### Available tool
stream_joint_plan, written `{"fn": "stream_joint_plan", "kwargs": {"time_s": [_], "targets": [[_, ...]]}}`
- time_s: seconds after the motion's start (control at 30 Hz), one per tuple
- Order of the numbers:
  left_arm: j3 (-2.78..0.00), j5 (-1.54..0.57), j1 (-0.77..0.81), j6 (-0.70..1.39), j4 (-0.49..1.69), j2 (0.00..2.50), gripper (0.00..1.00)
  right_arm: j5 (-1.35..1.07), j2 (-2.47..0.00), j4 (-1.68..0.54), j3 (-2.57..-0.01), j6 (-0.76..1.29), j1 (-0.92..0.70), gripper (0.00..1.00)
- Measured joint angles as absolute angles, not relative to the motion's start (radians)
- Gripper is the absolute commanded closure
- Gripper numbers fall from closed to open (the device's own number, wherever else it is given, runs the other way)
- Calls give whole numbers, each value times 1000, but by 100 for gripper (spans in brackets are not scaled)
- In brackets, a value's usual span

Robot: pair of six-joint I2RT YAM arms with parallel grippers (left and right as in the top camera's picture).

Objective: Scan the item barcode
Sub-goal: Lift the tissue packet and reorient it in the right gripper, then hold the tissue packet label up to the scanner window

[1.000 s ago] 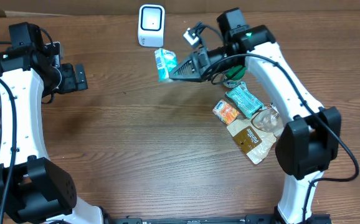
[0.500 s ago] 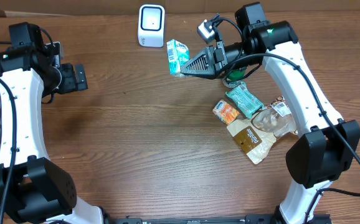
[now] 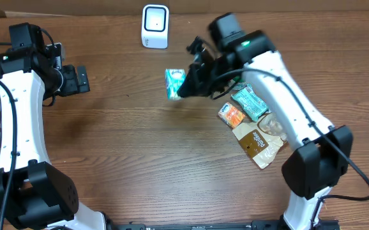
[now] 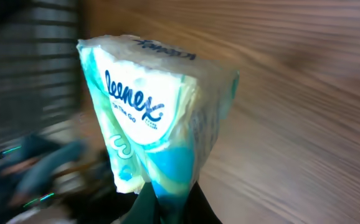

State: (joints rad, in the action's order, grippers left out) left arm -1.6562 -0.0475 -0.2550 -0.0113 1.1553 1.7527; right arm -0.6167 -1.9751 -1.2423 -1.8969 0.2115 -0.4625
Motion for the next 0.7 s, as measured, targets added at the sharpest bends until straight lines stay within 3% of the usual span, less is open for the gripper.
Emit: {"fn": "stream_joint_plan", "kwargs": {"time_s": [0.1,0.3,0.4,0.57,0.7], "targets": [[-1656,-48,-255,-11,1155,1753,0,-327,-1975,-1234,-1903,284,-555,96],[-1656,-47,-255,-11,1155,1753,0,-52,-2009,-1232,-2073,305,-603,96],[-1656,-47,-255,-11,1155,1753,0,113,-2061,-1126,-2198,264,-608,96],[-1656,-49,-255,-11,1156,1753,0,397,-2196,-748,-2224,77,-611,96],[-1656,-47,-255,-11,1155,1753,0,515,-2320,-436,-2223,-207,-611,96]]}}
